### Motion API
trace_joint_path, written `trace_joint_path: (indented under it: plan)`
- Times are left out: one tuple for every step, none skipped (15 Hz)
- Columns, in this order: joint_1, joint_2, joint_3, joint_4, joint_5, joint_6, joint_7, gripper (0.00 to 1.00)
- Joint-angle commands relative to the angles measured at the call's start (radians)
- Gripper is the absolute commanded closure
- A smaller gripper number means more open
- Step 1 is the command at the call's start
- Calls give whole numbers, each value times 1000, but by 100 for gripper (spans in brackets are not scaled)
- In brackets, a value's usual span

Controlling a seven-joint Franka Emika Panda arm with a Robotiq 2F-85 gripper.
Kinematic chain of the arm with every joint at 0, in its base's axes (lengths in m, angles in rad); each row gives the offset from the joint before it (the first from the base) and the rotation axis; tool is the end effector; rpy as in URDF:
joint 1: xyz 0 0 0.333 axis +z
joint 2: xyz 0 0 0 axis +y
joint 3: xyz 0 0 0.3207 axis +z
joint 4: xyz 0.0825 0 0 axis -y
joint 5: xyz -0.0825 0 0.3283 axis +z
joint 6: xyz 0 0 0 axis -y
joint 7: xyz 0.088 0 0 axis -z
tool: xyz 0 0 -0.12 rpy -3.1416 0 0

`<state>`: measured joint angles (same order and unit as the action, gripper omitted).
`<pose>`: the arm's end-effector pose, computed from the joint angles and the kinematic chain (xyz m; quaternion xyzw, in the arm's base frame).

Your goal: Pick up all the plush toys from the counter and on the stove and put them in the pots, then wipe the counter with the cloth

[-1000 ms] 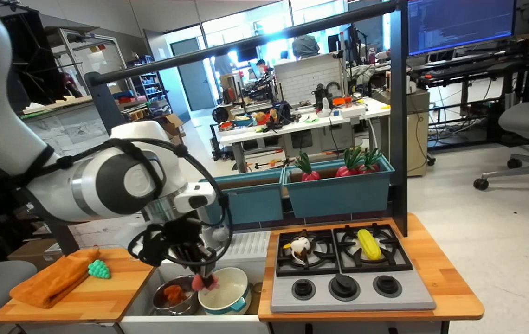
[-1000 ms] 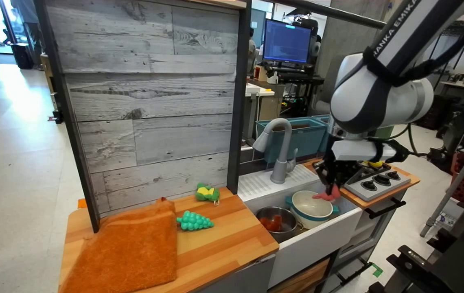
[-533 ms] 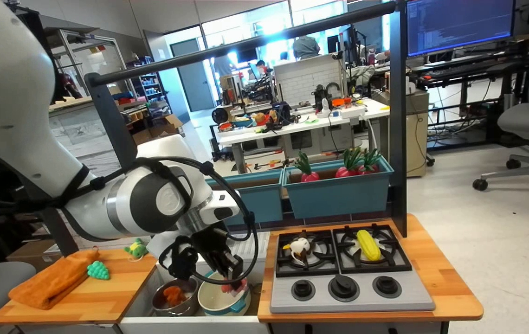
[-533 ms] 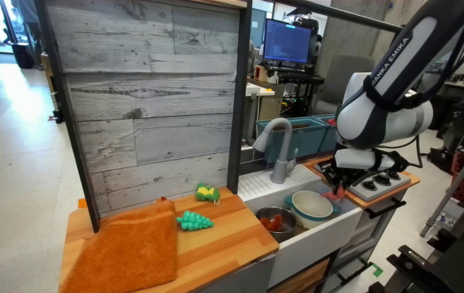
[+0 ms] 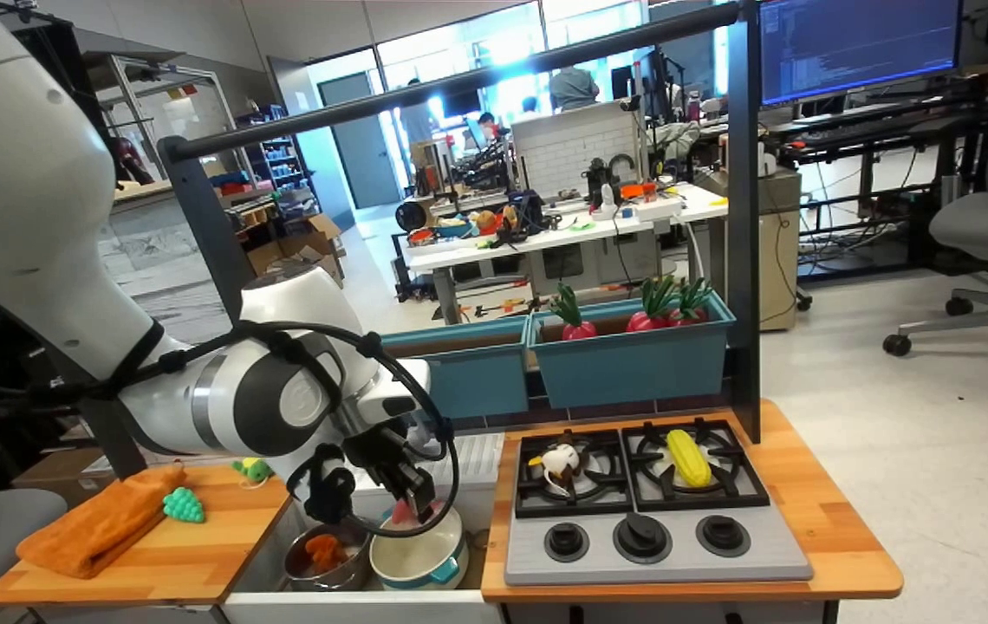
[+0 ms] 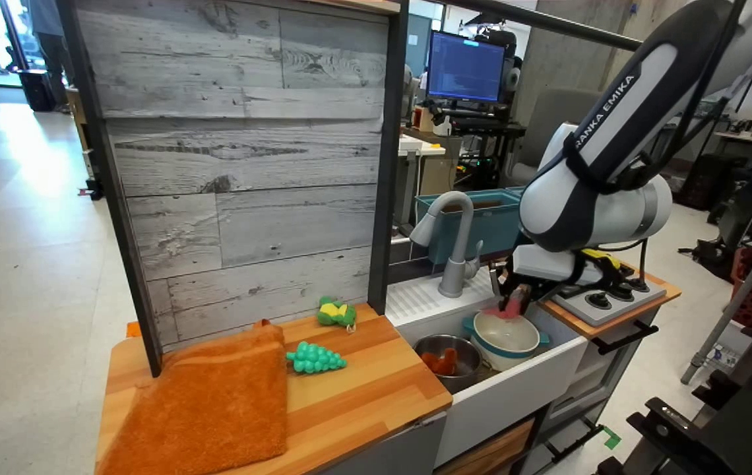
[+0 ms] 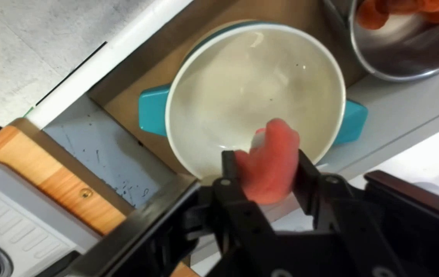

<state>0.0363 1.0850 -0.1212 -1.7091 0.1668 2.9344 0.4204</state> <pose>0.6145 -0.0558 0.0271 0.9531 -0.2916 0.0801 0.0147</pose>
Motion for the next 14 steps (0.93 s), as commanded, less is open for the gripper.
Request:
trace_joint_path:
  plan:
    - [-74,-27,103,-6,52,-57,-67,29]
    - [-77,-39,115,-24,62,-55,-74,23]
    - [-68,-54,113,-40,69,-69,-67,16]
    - [-54,-67,103,-52,74,-78,-54,8]
    - [-42,-82,95,-65,77,-92,-44,2]
    - [-18,-103,74,-88,82,-92,-24,0]
    - [11,-125,45,-112,80,-99,1,0]
    - [45,-164,7,-154,78,-112,37,0]
    - [74,-197,-28,-192,73,-99,66,0]
    - [119,-242,-87,-242,69,-91,116,0]
    - [146,-283,-128,-285,68,-107,153,0]
    - [87,-165,-58,-159,66,-86,91,0]
    - [112,-201,-92,-197,61,-88,119,0]
    - [123,-231,-109,-226,57,-91,134,0]
